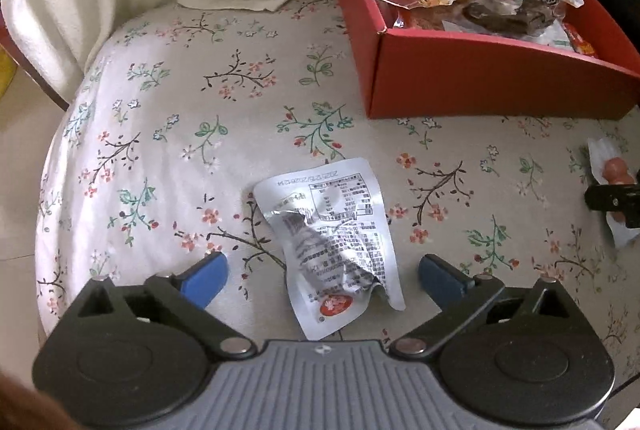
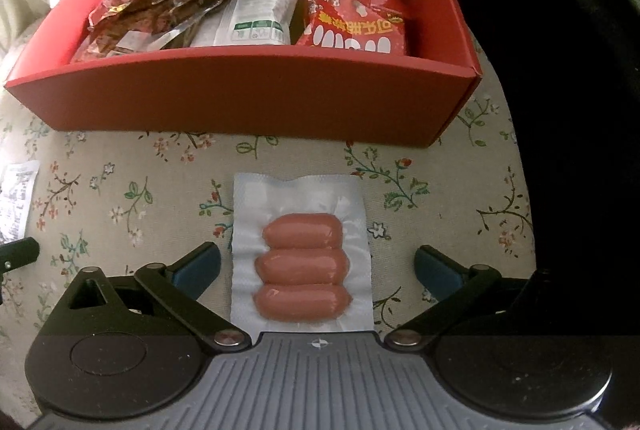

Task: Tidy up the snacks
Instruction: 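Grasp the clear printed packet with the left tool while the right tool grasps the sausage packet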

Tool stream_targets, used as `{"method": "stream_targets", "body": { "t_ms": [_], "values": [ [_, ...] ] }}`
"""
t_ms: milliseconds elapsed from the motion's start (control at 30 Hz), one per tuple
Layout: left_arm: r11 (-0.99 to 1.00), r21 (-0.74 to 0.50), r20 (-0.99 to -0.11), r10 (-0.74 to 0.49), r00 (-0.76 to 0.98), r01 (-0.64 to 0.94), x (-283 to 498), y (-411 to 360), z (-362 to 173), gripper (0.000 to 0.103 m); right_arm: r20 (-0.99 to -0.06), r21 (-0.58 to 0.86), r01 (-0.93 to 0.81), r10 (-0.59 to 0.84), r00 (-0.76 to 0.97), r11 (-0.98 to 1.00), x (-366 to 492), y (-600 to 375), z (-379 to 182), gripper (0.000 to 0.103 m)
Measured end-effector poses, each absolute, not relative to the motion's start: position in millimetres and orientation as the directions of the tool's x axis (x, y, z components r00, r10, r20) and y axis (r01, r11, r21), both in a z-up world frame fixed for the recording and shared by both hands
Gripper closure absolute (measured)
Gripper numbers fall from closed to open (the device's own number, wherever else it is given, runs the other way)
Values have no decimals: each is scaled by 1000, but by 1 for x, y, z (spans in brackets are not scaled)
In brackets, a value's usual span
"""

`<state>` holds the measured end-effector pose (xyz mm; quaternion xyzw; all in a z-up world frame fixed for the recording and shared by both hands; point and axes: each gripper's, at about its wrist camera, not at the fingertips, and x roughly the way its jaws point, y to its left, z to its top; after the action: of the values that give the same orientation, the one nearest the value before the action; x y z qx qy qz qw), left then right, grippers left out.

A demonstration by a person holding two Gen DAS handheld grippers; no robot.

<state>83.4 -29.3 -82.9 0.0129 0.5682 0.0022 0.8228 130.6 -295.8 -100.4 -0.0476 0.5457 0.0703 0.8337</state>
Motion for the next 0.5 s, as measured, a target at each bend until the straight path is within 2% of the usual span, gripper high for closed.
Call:
{"method": "stream_targets", "body": {
  "t_ms": [67, 133, 200, 233, 300, 333, 500],
  "values": [
    [1000, 24, -932, 19, 362, 8, 81, -29, -80, 16, -919, -12, -181, 61, 390, 983, 128, -291, -101, 0],
    [1000, 14, -927, 11, 376, 7, 80, -27, -75, 39, -926, -8, -196, 67, 371, 981, 122, -289, -102, 0],
    [1000, -16, -926, -20, 376, 14, 78, -26, -70, 55, -929, -14, -209, 65, 366, 978, 117, -286, -101, 2],
    [1000, -22, -930, -26, 367, 14, 78, -25, -69, 55, -930, -14, -213, 65, 362, 977, 113, -285, -101, 4],
    [1000, -30, -931, -31, 364, 9, 78, -24, -69, 56, -929, 6, -214, 85, 361, 977, 105, -283, -97, 15],
    [999, -46, -933, -44, 356, 3, 77, -22, -68, 56, -927, 16, -202, 91, 365, 979, 102, -284, -94, 25],
    [997, -77, -934, -75, 349, 7, 77, -21, -65, 56, -927, 47, -174, 108, 360, 984, 96, -293, -93, 27]
  ]
}}
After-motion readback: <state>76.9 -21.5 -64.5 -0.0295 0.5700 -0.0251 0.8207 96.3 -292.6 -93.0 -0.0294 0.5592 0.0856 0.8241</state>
